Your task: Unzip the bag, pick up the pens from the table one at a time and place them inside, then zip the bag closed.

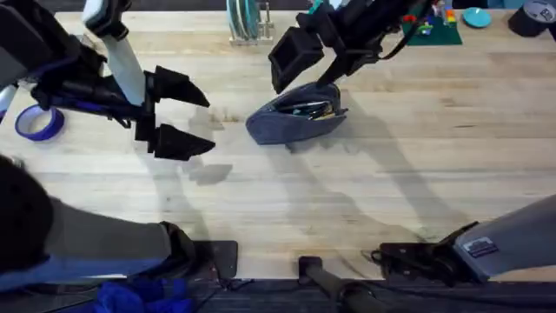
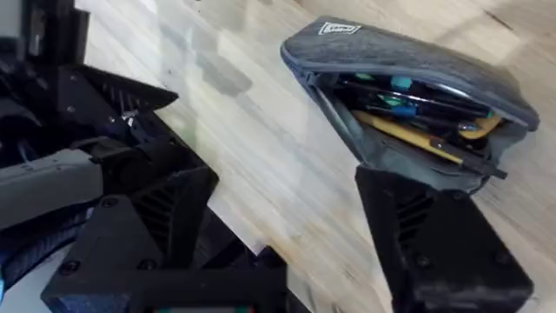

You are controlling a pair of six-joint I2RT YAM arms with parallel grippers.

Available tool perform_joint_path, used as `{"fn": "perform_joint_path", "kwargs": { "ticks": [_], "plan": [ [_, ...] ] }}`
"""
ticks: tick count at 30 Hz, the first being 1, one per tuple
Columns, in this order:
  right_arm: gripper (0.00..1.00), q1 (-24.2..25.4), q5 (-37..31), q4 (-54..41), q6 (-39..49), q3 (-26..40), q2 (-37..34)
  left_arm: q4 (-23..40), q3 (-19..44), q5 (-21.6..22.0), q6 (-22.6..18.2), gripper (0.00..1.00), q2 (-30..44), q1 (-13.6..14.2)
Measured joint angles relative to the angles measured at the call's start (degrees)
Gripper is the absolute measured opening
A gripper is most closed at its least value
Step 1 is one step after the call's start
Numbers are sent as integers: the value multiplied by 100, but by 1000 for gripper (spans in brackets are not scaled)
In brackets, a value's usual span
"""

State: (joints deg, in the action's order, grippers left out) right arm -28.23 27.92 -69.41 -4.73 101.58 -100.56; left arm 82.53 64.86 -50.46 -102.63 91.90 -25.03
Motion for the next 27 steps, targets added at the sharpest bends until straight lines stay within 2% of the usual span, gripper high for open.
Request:
{"fn": "perform_joint_path", "kwargs": {
  "ticks": [7,11,20,27],
  "plan": [
    [995,0,0,0,0,0,-1,77,0,-302,-1031,993,661,-460],
    [996,0,0,0,0,0,-1,-108,0,-394,-1325,993,861,-544],
    [996,0,15,3,0,0,-31,-136,0,-430,-1505,993,1046,-544],
    [995,0,90,42,0,0,-501,-136,0,-441,-1532,994,1046,-544]
  ]
}}
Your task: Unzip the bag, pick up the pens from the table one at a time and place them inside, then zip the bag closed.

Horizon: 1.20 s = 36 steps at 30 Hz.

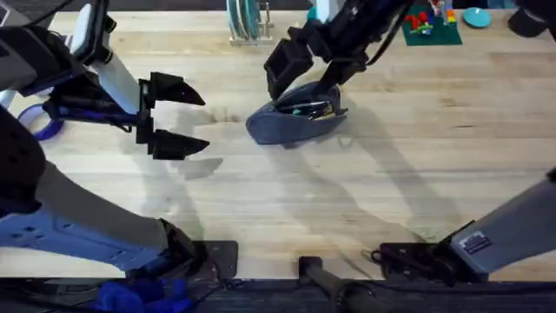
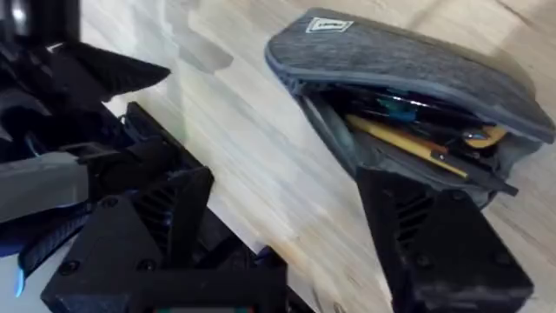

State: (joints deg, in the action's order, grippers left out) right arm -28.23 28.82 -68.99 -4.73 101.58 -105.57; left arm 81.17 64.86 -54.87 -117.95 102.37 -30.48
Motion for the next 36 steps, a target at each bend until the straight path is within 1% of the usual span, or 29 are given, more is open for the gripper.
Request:
{"fn": "perform_joint_path", "kwargs": {
  "ticks": [4,11,20,26,30,36],
  "plan": [
    [995,0,13,13,22,0,-227,0,0,0,-4,993,0,0],
    [996,0,84,125,28,0,-386,2,0,0,-4,994,0,0],
    [995,0,508,243,46,0,-802,2,0,-2,-4,995,0,0],
    [995,0,595,284,44,0,-1058,2,0,0,-4,994,0,0],
    [995,0,616,369,20,0,-1096,0,0,0,-4,994,0,0],
    [995,0,878,482,0,0,-1096,2,0,0,-4,994,0,0]
  ]
}}
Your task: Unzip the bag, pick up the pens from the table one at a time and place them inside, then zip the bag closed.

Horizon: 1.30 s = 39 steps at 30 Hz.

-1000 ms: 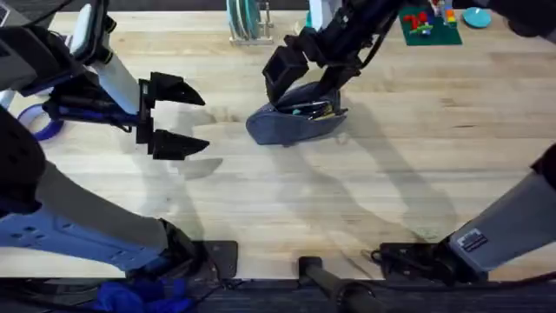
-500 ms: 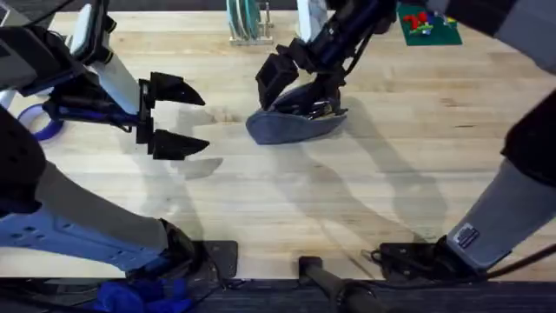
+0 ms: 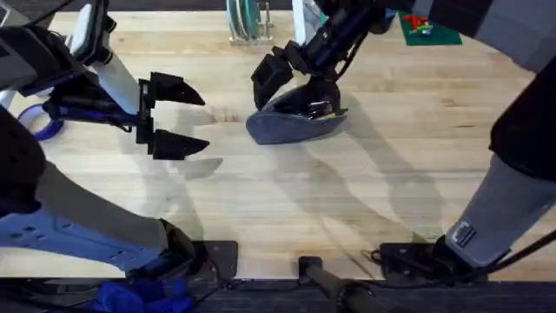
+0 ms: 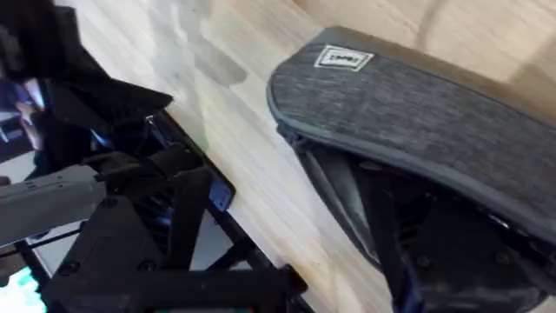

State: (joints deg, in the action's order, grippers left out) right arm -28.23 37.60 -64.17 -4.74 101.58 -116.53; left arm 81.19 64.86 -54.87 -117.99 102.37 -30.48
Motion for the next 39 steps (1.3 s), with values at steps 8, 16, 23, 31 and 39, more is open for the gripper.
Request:
{"fn": "perform_joint_path", "kwargs": {
  "ticks": [8,16,23,31,39],
  "plan": [
    [995,-87,184,237,-220,0,-52,0,0,-2,0,993,0,0],
    [995,-225,313,299,-374,0,-347,0,0,-1,0,993,0,0],
    [995,-238,550,339,-399,0,-345,0,0,0,0,993,0,0],
    [995,-154,666,331,-406,0,-345,0,0,-1,0,993,0,0],
    [995,73,1090,325,-400,0,-345,0,0,0,0,993,0,0]
  ]
}}
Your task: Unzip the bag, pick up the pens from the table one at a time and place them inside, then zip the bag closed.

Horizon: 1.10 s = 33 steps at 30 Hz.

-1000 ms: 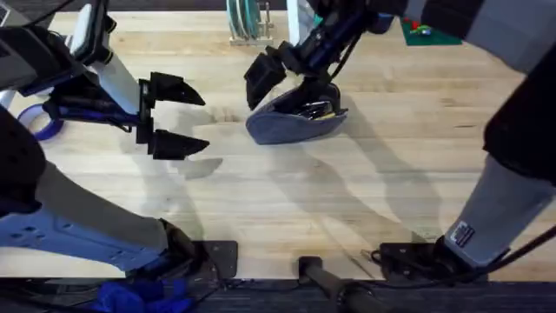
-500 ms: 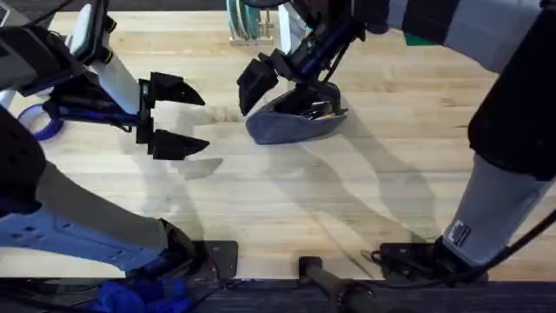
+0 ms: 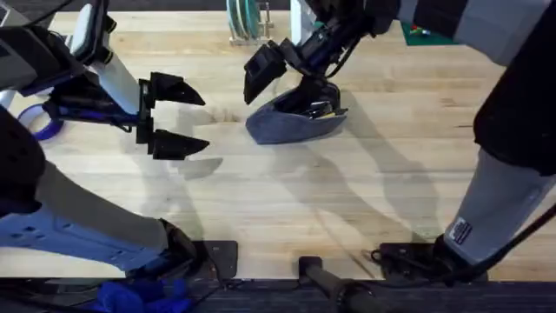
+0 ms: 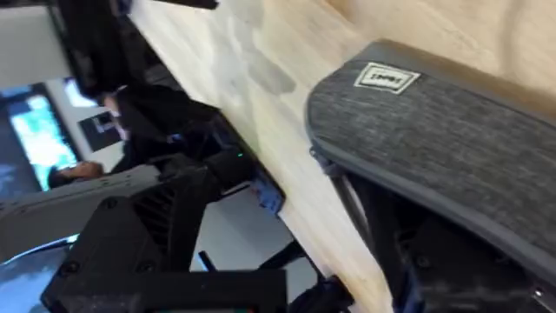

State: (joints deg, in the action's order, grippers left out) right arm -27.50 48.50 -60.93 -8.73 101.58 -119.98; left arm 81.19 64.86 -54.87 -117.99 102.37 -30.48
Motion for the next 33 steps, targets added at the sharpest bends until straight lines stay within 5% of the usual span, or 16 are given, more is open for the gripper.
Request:
{"fn": "perform_joint_path", "kwargs": {
  "ticks": [33],
  "plan": [
    [996,181,1288,24,280,235,450,-2,0,0,0,993,0,0]
  ]
}}
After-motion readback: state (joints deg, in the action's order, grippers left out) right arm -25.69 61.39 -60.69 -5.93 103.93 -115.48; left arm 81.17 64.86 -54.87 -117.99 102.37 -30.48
